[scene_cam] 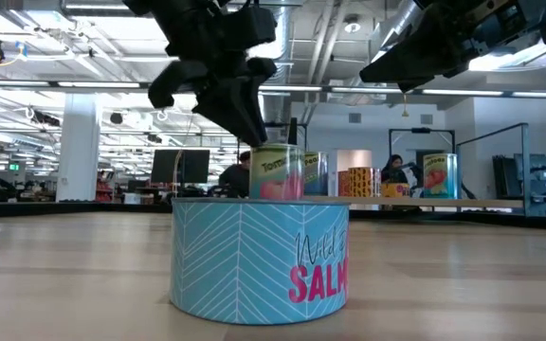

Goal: Pick and place cans onto a shelf
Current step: Align the canned tomatoes with the other canned tomatoes on the shelf

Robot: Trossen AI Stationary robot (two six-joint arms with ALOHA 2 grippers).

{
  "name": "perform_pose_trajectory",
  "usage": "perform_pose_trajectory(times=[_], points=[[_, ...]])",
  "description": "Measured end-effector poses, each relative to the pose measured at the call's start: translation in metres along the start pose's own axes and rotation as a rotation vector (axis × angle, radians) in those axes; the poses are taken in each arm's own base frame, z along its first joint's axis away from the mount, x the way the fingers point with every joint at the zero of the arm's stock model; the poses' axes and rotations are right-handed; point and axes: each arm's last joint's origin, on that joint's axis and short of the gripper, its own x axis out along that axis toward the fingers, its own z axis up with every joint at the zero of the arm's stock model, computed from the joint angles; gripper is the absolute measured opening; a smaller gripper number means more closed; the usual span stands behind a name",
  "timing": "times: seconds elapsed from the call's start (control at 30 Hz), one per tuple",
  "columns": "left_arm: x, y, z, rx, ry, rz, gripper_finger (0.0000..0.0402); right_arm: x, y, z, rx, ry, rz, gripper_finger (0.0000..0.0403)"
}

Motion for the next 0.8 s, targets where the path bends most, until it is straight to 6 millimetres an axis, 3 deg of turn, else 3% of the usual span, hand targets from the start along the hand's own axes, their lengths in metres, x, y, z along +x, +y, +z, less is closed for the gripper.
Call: perform_pose_trajectory(times=[0.3,0.53,0.8], points=[[-0.033,-0.001,-0.002,-0.113,-0.184,-0.070,0.0079,0.000,0.000,0.000,-0.005,0.001,0.002,0.0012],[-0.041,-0.020,-0.040,-0.249,-0.427,0.014,0.0056,0.010,-0.006,0.008,0.043,-0.060,-0.026,0.0012],[-0.049,-0.039,-0.084,-0.391,-0.717,0.117,0.0032,0.048,-0.009,0.029,0.079,0.050,-0.069,0.0031]])
